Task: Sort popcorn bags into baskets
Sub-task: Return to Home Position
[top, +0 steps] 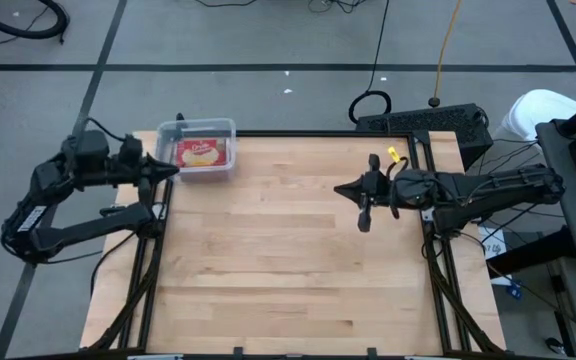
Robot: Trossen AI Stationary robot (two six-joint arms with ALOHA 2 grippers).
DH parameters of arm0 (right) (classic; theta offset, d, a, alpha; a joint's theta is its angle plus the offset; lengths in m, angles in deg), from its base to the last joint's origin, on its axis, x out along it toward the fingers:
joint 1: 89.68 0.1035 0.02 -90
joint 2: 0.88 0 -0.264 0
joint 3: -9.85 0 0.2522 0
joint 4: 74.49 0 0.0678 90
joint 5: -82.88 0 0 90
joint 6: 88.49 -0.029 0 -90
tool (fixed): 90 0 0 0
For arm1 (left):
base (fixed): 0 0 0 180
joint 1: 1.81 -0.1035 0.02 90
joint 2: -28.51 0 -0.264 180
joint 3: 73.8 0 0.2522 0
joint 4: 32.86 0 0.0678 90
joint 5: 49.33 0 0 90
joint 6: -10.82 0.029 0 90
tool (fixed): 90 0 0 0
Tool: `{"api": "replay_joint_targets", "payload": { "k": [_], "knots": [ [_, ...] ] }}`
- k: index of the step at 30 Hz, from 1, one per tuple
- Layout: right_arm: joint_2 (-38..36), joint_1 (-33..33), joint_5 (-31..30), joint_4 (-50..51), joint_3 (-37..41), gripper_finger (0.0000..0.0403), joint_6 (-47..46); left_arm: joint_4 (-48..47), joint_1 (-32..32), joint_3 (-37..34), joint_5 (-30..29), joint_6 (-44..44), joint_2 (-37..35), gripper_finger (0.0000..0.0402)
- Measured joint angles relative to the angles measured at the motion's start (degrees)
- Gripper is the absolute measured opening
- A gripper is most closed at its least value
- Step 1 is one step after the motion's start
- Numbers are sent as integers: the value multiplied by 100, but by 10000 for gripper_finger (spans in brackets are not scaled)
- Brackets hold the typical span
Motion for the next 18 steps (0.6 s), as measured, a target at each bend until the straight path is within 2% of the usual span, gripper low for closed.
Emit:
{"api": "replay_joint_targets", "payload": {
  "k": [4,8,14,18],
  "knots": [
    [-200,-2,-11,4,170,0,340,685,129,-460,5,728,-9,33],
    [-380,-39,-4,-243,568,0,360,1809,332,-1135,175,1184,-6,8],
    [-750,-42,-2,-1206,1494,0,410,3385,741,-2266,195,788,-7,4],
    [-1031,-42,-1,-1933,2262,0,420,4104,1082,-2869,29,564,-11,3]
  ]
}}
